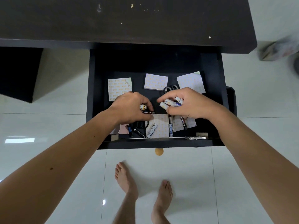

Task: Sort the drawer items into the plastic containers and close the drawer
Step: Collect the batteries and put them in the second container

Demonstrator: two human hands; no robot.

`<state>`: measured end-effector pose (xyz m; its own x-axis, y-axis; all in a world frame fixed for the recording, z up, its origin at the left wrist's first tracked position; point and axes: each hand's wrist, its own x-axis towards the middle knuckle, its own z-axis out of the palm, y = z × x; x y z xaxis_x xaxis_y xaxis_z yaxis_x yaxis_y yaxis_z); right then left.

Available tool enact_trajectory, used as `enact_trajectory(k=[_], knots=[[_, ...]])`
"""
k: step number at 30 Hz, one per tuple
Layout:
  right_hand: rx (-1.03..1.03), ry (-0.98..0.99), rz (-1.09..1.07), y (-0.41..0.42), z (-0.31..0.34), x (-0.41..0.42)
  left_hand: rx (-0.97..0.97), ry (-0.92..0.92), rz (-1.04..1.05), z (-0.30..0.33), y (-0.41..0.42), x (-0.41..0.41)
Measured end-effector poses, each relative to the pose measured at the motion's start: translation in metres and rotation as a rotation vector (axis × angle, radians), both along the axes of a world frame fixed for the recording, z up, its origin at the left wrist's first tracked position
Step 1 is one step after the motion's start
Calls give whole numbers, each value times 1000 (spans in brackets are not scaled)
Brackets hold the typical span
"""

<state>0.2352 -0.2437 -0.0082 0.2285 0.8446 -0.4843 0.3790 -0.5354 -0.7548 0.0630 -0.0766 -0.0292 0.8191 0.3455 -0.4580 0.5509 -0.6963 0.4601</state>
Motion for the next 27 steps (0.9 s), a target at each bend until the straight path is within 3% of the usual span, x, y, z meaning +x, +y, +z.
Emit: enact_trajectory(k=[7, 13, 20, 24, 27], knots=[[6, 123, -40, 2, -1, 0, 92, -23, -55, -3, -3, 0], [-21, 118, -48, 1, -2, 3, 35, -4, -51, 2, -3, 1], [-180, -225, 248, -4, -3, -1, -50, -20, 50, -3, -2, 3], [-207, -321, 297, -7, -4, -4, -38, -76, -1, -4, -4, -1], [-216, -370, 344, -6, -5, -5, -148, -174, 47, -1, 0, -5]])
